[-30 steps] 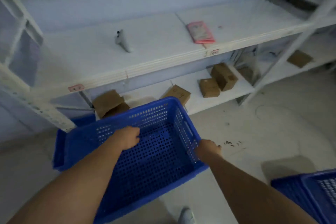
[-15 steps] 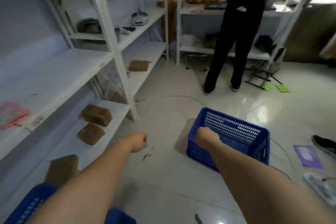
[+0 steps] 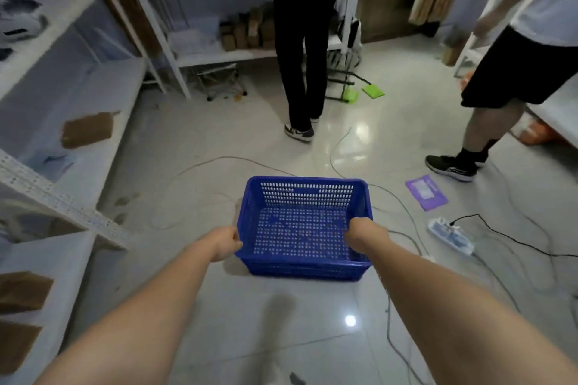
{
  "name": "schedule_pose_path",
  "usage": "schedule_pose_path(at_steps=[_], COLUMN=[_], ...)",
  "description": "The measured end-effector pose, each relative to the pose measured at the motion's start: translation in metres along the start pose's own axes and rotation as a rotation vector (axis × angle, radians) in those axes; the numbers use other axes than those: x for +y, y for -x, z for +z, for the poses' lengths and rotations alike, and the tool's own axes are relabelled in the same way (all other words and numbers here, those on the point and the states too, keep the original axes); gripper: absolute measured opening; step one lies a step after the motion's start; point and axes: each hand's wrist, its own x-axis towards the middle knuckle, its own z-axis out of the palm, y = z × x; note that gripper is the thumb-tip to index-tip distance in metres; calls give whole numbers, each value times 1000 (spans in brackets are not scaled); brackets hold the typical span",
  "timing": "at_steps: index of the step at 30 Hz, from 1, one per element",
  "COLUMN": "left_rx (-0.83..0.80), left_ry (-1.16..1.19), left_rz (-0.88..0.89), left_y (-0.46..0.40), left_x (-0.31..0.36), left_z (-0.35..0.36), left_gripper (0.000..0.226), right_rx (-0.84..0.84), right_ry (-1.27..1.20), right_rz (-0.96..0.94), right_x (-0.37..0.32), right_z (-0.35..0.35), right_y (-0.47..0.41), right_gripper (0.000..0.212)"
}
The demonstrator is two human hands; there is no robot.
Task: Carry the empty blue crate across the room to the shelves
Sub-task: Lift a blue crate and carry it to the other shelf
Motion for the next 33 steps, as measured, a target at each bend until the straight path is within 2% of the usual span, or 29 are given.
schedule_pose_path(at_steps=[4,7,11,19,23,26,28,31,33], left_rx=[-33,-61,-88,-114,-48,-31,24,91,164], left_ry=[-21,-52,-33,-56,16,29,68,289,449], left_rz=[-1,9,-20,-96,-160,-295,-466,-668,-698], left_y=[-75,-138,-224,-389,-480,-536,-563,-584,-590], left_x=[10,10,6,-19,-45,-79,-98,-103,-102], left_z=[-16,-29,-33,28,88,139,169,202,213], left_gripper=[28,21,26,28,29,46,65,92,95], right_rx=[-28,-65,-120,-130,-16,37,30,83,166], right_ry=[-49,-88,-98,-103,-124,-93,-99,-135,-207], right_rz=[26,64,147,269,333,424,512,573,622], right_x=[-2,-4,1,39,64,84,100,114,118], right_z=[-1,3,15,83,141,184,210,239,244], right_y=[-66,-115,-184,-335,-418,-471,-497,-521,-529], right_gripper=[21,14,9,10,30,48,66,92,96])
